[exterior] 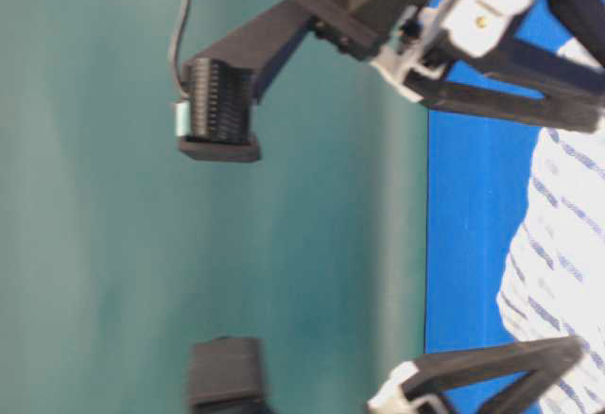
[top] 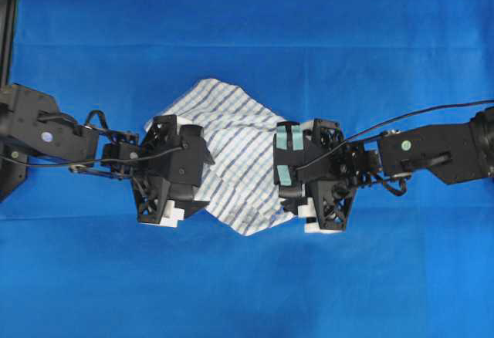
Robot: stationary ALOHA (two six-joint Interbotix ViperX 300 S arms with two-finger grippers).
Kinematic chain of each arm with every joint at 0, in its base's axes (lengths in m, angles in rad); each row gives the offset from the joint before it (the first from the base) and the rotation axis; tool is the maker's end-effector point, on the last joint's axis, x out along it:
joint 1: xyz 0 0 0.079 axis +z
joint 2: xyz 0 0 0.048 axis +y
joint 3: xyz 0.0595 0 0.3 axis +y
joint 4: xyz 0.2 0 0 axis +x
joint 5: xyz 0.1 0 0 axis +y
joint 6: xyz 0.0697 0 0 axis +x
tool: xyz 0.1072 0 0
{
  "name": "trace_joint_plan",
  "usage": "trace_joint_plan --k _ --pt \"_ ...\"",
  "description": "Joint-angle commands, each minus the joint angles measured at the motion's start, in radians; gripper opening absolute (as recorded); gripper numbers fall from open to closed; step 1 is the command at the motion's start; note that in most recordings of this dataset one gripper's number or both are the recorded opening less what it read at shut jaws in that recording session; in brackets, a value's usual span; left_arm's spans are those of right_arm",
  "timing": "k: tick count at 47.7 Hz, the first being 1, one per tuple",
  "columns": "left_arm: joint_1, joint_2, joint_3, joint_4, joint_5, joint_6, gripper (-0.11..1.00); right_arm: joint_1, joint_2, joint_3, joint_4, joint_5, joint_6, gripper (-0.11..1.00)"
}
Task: Lift the towel with both arms.
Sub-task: 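Lower both grippers onto the towel and grasp its edges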
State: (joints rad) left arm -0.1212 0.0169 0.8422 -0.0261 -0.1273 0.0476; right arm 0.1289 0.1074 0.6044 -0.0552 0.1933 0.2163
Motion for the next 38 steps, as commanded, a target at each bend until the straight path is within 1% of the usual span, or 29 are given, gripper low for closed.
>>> trace_joint_plan --k 1,14,25,30,32,36,38 --pt "-0.003 0.026 -0.021 0.0 -0.025 0.002 0.91 0.02 -0.002 -0.009 0.002 -0.018 0.012 0.65" --pt "-0.002 0.118 -0.021 0.0 -0.109 0.002 0.91 0.032 0.054 -0.005 0.002 -0.041 0.023 0.65" --pt "-0.002 0.141 -0.023 -0.002 -0.117 0.002 0.9 0.032 0.095 -0.005 0.002 -0.063 0.023 0.65" --pt "0.002 0.141 -0.026 -0.002 -0.112 0.002 0.87 0.031 0.098 -0.005 0.002 -0.066 0.023 0.64" --pt "0.003 0.141 -0.028 -0.003 -0.109 0.002 0.85 0.032 0.098 -0.005 0.002 -0.066 0.023 0.64" --pt "0.003 0.141 -0.028 -0.003 -0.103 0.002 0.67 0.031 0.098 -0.005 0.0 -0.064 0.023 0.59" --pt "0.002 0.14 -0.028 -0.003 -0.097 0.002 0.56 0.031 0.098 -0.006 0.0 -0.063 0.021 0.53"
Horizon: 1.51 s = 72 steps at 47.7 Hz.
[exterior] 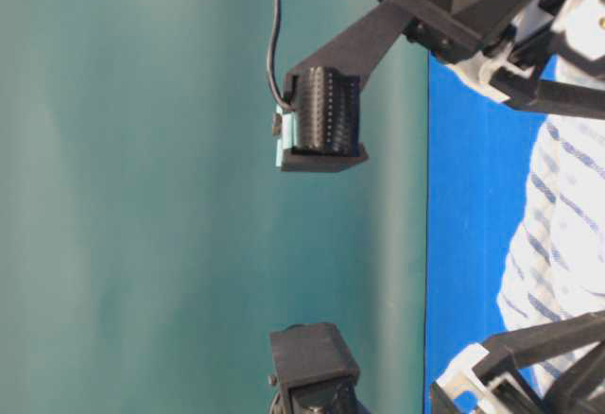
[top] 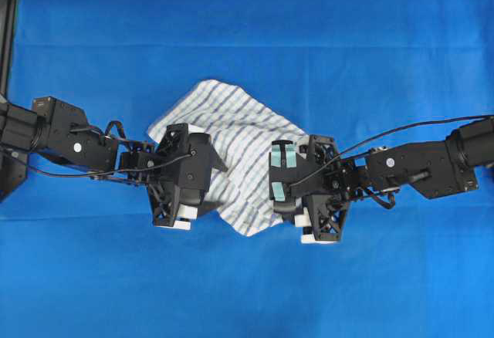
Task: Lift the towel with both arms.
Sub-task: 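Lower both grippers onto the towel and grasp its edges, then lift the towel upward with both grippers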
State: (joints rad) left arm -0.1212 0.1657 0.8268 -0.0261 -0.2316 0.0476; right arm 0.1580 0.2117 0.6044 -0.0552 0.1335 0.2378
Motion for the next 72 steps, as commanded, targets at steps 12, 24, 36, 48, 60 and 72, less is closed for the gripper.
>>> trace_joint_plan --k 12,24,36,48,60,72 --pt "0.002 -0.061 -0.023 -0.002 0.115 0.002 0.04 0.002 -0.04 -0.009 0.002 0.0 0.002 0.05" --pt "0.002 -0.204 -0.057 -0.003 0.255 0.002 0.04 -0.005 -0.164 -0.014 0.0 0.032 -0.002 0.05" --pt "0.028 -0.387 -0.109 -0.002 0.403 0.002 0.04 -0.048 -0.33 -0.046 -0.002 0.141 -0.002 0.05" --pt "0.08 -0.534 -0.178 -0.002 0.561 -0.006 0.04 -0.095 -0.454 -0.127 -0.005 0.273 0.0 0.05" --pt "0.152 -0.641 -0.272 -0.002 0.701 -0.006 0.04 -0.143 -0.543 -0.264 -0.052 0.446 -0.011 0.05" --pt "0.201 -0.686 -0.4 0.002 0.784 0.0 0.04 -0.173 -0.589 -0.391 -0.12 0.534 -0.011 0.05"
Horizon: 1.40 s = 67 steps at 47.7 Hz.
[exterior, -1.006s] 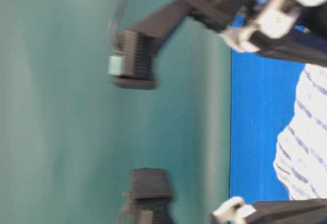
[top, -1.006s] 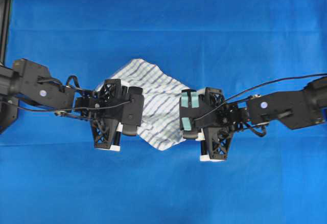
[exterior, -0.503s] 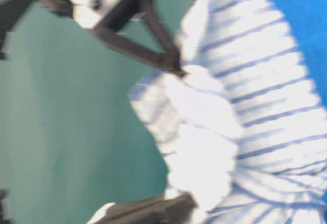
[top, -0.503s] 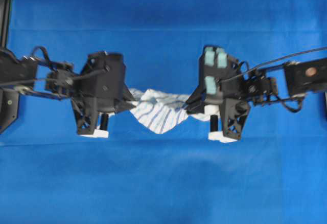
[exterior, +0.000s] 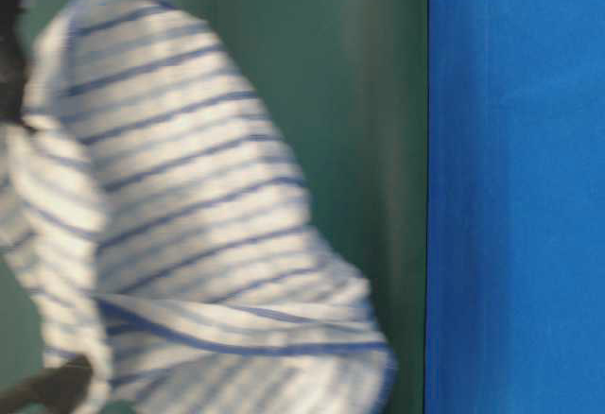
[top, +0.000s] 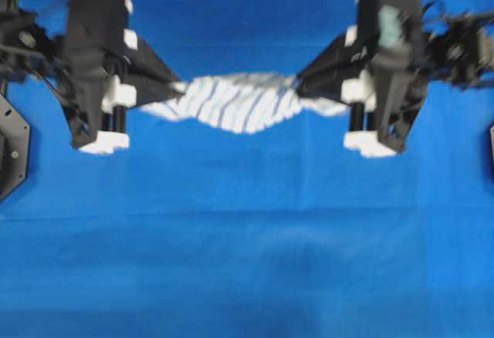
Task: Lift the towel with both arms.
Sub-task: 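Lift the towel upward with both grippers, then release the towel from both grippers onto the table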
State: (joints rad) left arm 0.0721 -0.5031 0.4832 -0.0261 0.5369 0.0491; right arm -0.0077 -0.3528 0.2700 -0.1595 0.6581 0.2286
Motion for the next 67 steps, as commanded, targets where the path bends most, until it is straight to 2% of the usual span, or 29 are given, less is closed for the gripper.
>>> trace_joint_plan --k 1,15,26,46,49,56,59,62,67 --pt "0.009 -0.017 -0.067 0.002 0.023 -0.002 0.04 -0.009 -0.026 -0.066 -0.017 0.012 -0.002 0.05" --pt "0.012 -0.018 -0.212 0.003 0.114 0.012 0.04 -0.009 -0.034 -0.161 -0.031 0.028 -0.006 0.05" --pt "0.015 -0.015 -0.219 0.003 0.118 0.028 0.04 -0.009 -0.032 -0.169 -0.031 0.044 -0.011 0.05" --pt "0.025 -0.028 -0.209 0.008 0.075 0.026 0.06 -0.011 -0.031 -0.17 -0.032 0.049 -0.061 0.06" --pt "0.023 -0.032 -0.204 0.008 0.071 0.026 0.19 -0.011 -0.029 -0.167 -0.032 0.049 -0.06 0.1" --pt "0.023 -0.052 -0.173 0.008 0.055 0.025 0.66 -0.011 -0.028 -0.156 -0.043 0.058 -0.057 0.54" --pt "0.023 -0.06 -0.158 0.006 0.048 0.018 0.81 -0.011 -0.026 -0.149 -0.052 0.066 -0.049 0.67" --pt "0.023 -0.069 -0.143 0.006 0.041 0.017 0.91 -0.011 -0.026 -0.141 -0.055 0.071 -0.048 0.66" --pt "0.023 -0.086 -0.117 0.005 0.031 0.011 0.9 -0.011 -0.026 -0.127 -0.054 0.071 -0.046 0.64"
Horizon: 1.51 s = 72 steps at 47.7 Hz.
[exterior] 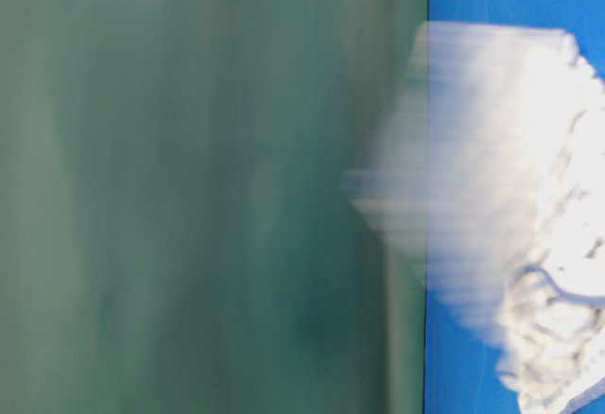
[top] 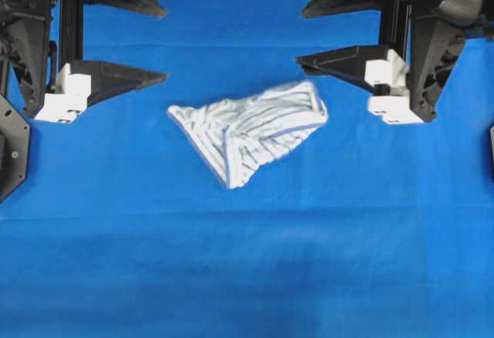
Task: Lift the towel with both arms.
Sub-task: 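Release the towel from both grippers onto the table, then move both grippers to the towel and grasp opposite edges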
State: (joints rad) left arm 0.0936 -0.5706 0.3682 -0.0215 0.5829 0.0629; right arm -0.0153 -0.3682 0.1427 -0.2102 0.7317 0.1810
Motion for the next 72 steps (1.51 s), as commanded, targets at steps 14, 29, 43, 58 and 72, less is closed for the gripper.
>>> trace_joint_plan --k 14,29,43,58,72 --pt "-0.04 0.014 0.179 -0.002 -0.153 -0.037 0.91 0.025 0.008 0.184 0.002 -0.063 0.078 0.64" --pt "-0.101 0.147 0.348 -0.002 -0.331 -0.087 0.91 0.046 0.11 0.374 0.002 -0.219 0.147 0.64" --pt "-0.137 0.287 0.42 -0.002 -0.413 -0.089 0.91 0.043 0.268 0.445 0.002 -0.345 0.147 0.64" --pt "-0.144 0.483 0.486 -0.002 -0.607 -0.089 0.91 0.014 0.42 0.482 -0.002 -0.492 0.147 0.64" --pt "-0.147 0.635 0.486 -0.003 -0.77 -0.091 0.91 -0.012 0.512 0.486 0.0 -0.589 0.147 0.64"
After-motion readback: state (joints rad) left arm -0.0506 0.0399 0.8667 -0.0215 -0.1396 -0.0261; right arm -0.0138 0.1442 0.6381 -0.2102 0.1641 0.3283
